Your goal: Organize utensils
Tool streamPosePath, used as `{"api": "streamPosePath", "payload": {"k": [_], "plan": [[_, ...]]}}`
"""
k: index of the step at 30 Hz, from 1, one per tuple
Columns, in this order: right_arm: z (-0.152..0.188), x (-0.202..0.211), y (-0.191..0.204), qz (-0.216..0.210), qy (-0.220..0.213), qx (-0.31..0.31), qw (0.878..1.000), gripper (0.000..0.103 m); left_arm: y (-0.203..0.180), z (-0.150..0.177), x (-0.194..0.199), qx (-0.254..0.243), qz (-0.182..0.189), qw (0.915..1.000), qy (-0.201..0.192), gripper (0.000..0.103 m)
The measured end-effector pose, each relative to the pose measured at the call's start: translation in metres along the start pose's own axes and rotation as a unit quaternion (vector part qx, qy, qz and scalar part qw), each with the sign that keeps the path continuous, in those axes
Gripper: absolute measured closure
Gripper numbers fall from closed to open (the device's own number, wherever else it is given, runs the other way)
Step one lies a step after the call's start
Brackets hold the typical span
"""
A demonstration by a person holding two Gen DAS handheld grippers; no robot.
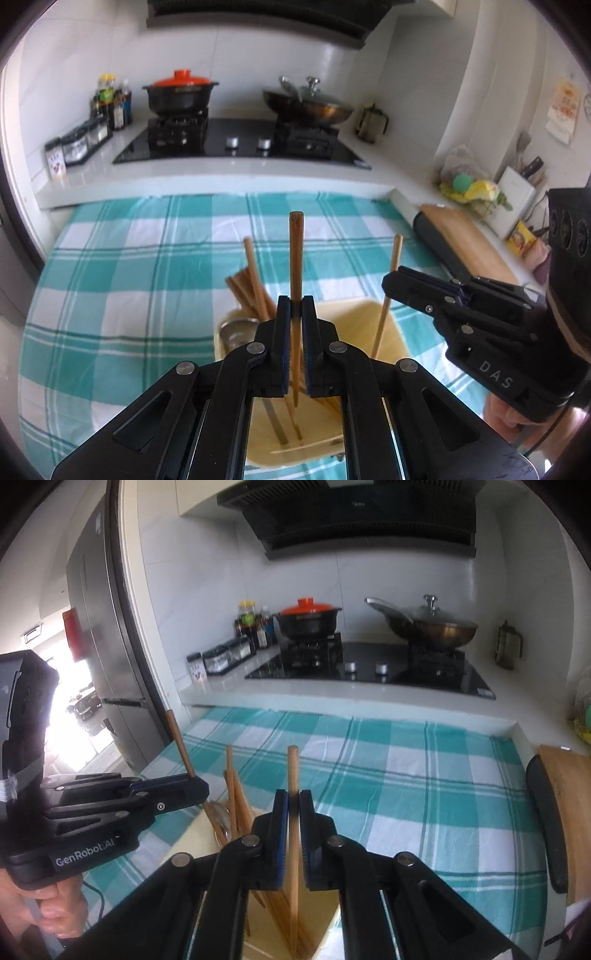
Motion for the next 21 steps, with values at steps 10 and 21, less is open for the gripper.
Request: {"api": "streamPosePath", "payload": {"k": [10,21], "plan": [[0.013,-0.004,-0.017,0.005,0.030,-0.051,0.998,0.063,0.009,0.003,0.029,0.001,-0.054,0.9980,-0.032,0.028],[0.045,0.118,0.014,0.030,-0.015,-0.056,0.998,0.023,-0.025,0.044,0.130,-0.050,-0.194,0.9725,-0.118,0.001]]}}
Point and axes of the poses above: each gripper's, at about its wrist camera, not at the fingertips, and x roughly against the way its jaws point, y to its left, z to its underside, the point moved 3 cm from there along -x, roughly the way its jaws point
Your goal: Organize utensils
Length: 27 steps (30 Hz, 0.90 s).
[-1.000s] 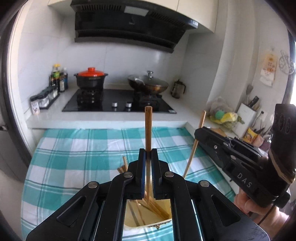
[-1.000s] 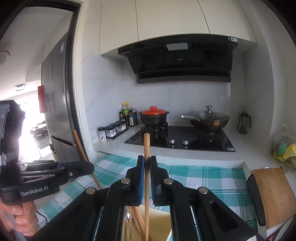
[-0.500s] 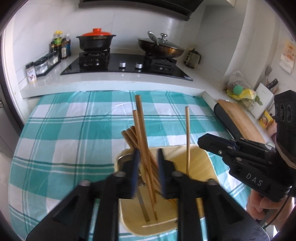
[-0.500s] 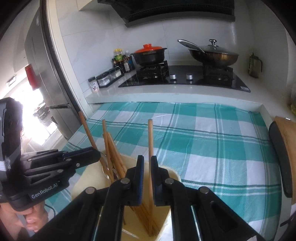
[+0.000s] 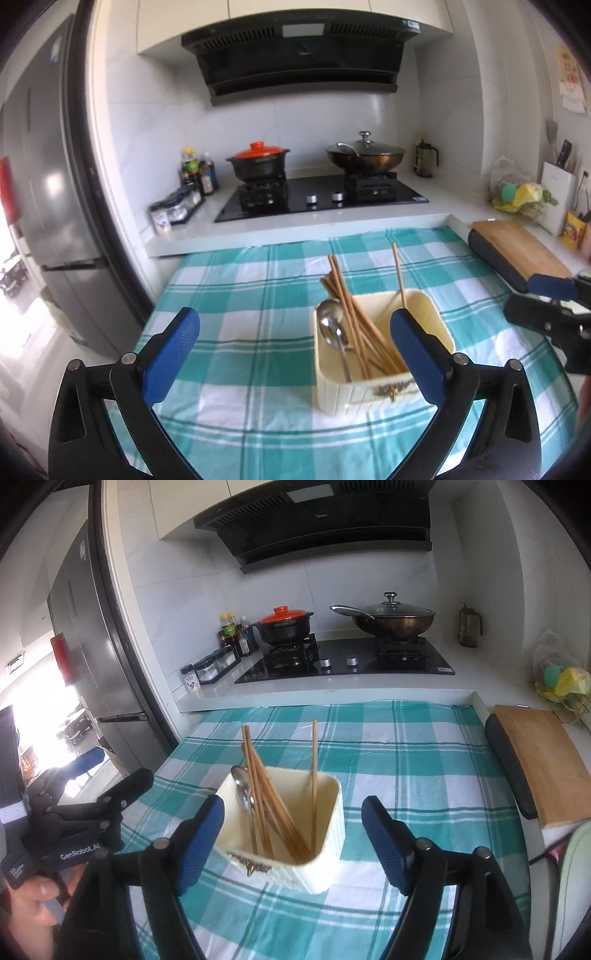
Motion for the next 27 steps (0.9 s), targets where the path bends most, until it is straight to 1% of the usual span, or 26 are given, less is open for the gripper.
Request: {"api": "streamPosePath", "payload": {"k": [3,6,8,11,13,19,27], "plan": [[0.016,0.023,0.013,0.012,0.005,0.008,1.000,0.017,-0.006,0.009,0.024,-0.024,-0.018,0.9995,-0.008,0.000],[0.028,0.044,0.026,0.026,-0.005,0.017,1.000,0.014,-0.011,0.019,0.041,-0.041,-0.028,0.9988,-0.004,0.000],[0.034,0.054,0.032,0.036,-0.013,0.019,0.999,0.012,-0.010,0.026,0.050,-0.032,-0.025,0.9992,0.005,0.000],[0.042,0.067,0.038,0.058,-0.018,0.022,0.998,0.009,-0.002,0.033,0.055,-0.002,-0.012,0.9994,0.032,0.000],[0.048,0.075,0.041,0.073,-0.019,0.026,0.997,0.009,0.003,0.038,0.060,0.017,-0.005,0.9990,0.042,0.001],[0.055,0.084,0.053,0.089,-0.014,0.048,0.995,0.008,0.009,0.045,0.072,0.031,-0.004,0.9986,0.043,0.000],[0.058,0.091,0.066,0.082,-0.021,0.057,0.995,0.008,0.010,0.048,0.080,0.031,0.001,0.9986,0.043,0.000]]}}
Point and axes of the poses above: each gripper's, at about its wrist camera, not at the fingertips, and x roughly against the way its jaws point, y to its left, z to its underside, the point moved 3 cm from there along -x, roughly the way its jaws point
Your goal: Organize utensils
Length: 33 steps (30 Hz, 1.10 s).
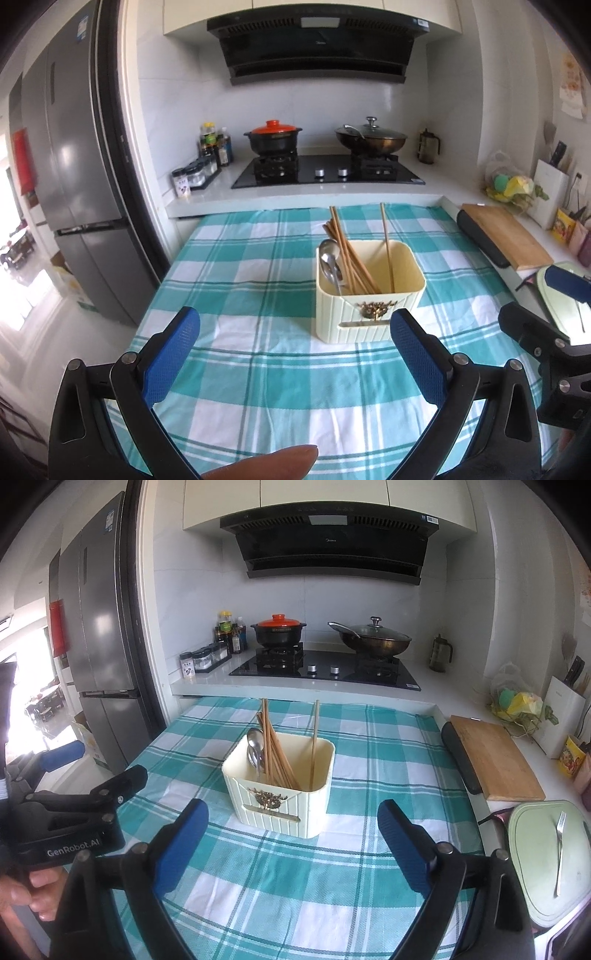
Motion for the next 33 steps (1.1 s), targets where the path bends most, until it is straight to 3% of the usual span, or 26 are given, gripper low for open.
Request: {"api": "streamPosePath", "payload": {"k": [33], "plan": [[-0.003,0.010,0.013,0.013,-0.004,0.021,1.000,0.008,0.002,0.002,0.004,-0.002,0.005,1.0000,0.003,0.001]]}}
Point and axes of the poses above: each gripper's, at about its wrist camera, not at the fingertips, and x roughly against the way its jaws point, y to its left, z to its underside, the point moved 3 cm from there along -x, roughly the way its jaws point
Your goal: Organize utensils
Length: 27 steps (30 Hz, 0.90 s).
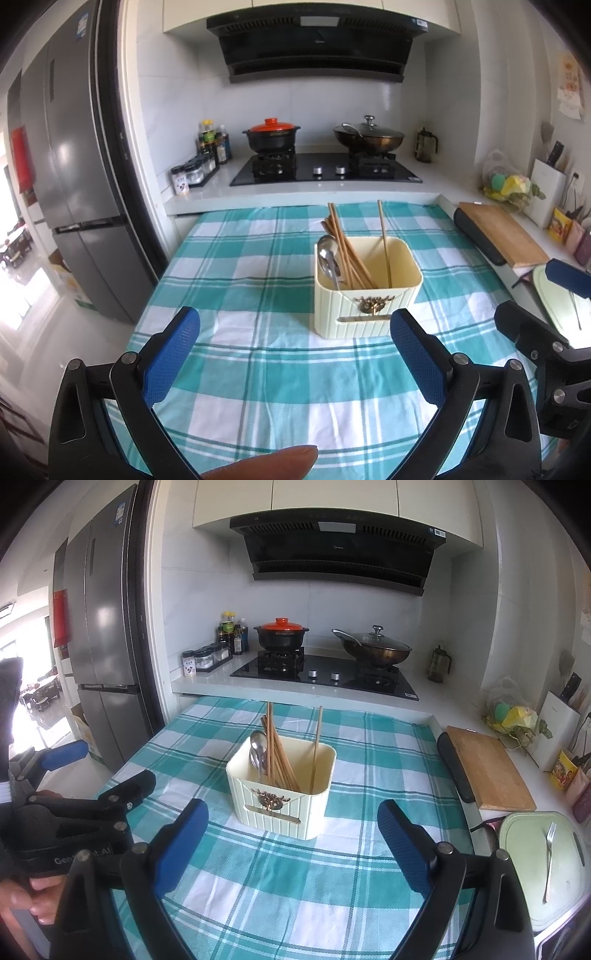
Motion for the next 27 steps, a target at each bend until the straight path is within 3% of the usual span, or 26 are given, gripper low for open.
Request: {"api": "streamPosePath", "payload": {"k": [27], "plan": [[0.0015,0.0021,-0.0019,0.004,-0.001,-0.004,1.000,0.008,0.0025,-0.0020,0.0004,0.001,-0.004,1.0000,0.000,0.000]]}}
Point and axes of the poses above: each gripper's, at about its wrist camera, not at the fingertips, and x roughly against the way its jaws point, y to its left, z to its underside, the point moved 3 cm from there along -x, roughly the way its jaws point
